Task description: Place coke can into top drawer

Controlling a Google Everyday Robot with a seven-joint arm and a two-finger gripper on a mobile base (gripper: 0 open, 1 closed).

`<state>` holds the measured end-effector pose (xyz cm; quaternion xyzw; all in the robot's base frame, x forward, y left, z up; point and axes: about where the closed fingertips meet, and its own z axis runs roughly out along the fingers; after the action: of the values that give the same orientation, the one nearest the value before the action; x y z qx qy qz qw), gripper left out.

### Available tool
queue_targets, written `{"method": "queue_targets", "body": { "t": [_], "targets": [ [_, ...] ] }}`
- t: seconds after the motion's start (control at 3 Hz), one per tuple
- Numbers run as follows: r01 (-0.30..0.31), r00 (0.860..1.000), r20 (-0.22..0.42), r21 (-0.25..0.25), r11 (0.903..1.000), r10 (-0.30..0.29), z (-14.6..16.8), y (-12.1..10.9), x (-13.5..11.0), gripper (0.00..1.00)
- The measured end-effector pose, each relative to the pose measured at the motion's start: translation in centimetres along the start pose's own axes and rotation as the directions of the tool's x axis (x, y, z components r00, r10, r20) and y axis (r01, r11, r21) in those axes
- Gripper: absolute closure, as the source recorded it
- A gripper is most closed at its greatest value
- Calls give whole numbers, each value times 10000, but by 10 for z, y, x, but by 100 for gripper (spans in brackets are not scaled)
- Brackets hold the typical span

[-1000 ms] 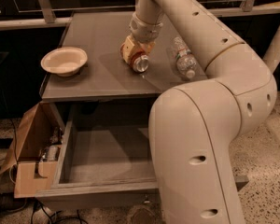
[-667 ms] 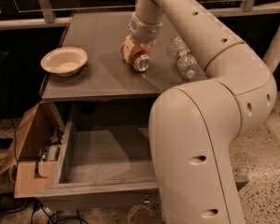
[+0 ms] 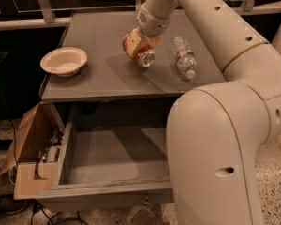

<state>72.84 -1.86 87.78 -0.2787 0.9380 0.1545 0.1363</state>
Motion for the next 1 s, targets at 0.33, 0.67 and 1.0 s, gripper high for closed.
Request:
{"method": "queue_targets", "body": {
  "t": [0.33, 0.67, 1.0],
  "targets": [
    [-3, 9992, 408, -179, 9998, 10, -30, -8, 20, 100],
    [168, 9962, 862, -378, 9991, -135, -57, -13, 48, 100],
    [175, 9963, 850, -406, 9990, -139, -60, -15, 56, 100]
  ]
}}
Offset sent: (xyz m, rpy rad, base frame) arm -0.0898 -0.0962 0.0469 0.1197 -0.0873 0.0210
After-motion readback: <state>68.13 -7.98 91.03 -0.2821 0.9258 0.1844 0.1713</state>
